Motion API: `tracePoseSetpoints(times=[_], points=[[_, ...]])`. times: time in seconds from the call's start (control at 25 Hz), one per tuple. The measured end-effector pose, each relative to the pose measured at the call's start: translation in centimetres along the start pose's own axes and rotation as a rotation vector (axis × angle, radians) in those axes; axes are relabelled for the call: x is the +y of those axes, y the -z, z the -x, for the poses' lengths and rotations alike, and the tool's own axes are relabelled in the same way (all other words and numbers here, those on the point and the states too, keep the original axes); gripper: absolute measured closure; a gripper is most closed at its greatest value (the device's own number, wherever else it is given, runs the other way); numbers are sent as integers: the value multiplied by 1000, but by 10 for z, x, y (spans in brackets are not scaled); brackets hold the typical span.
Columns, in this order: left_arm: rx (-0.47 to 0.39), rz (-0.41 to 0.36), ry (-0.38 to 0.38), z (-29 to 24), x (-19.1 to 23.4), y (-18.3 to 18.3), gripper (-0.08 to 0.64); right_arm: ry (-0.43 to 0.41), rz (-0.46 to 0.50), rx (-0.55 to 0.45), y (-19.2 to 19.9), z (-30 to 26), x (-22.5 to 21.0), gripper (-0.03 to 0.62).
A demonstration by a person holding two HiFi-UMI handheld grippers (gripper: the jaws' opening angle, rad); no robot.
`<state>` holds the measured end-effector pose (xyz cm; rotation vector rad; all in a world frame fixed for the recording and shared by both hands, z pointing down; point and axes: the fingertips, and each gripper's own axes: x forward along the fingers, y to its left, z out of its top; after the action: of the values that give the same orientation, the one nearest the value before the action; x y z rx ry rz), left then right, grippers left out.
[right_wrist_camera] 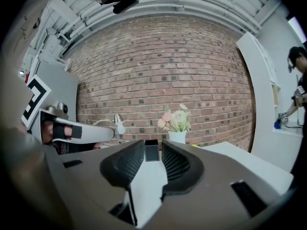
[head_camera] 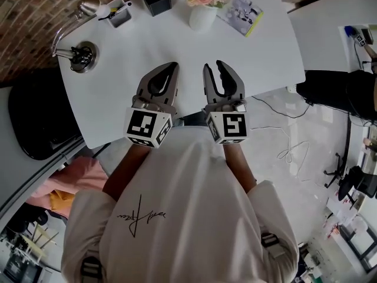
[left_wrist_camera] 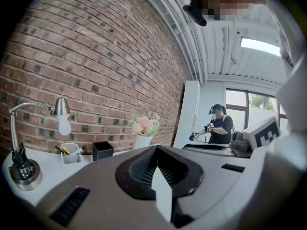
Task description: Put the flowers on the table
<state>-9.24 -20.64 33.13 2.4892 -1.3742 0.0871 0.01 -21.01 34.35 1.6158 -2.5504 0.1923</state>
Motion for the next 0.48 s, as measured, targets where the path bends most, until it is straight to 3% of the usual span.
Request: tracePoseSetpoints(times=[0.48], points=[[-36,-38,31,26,-6,-12,555,43,-6,-16,-14,27,18,479]])
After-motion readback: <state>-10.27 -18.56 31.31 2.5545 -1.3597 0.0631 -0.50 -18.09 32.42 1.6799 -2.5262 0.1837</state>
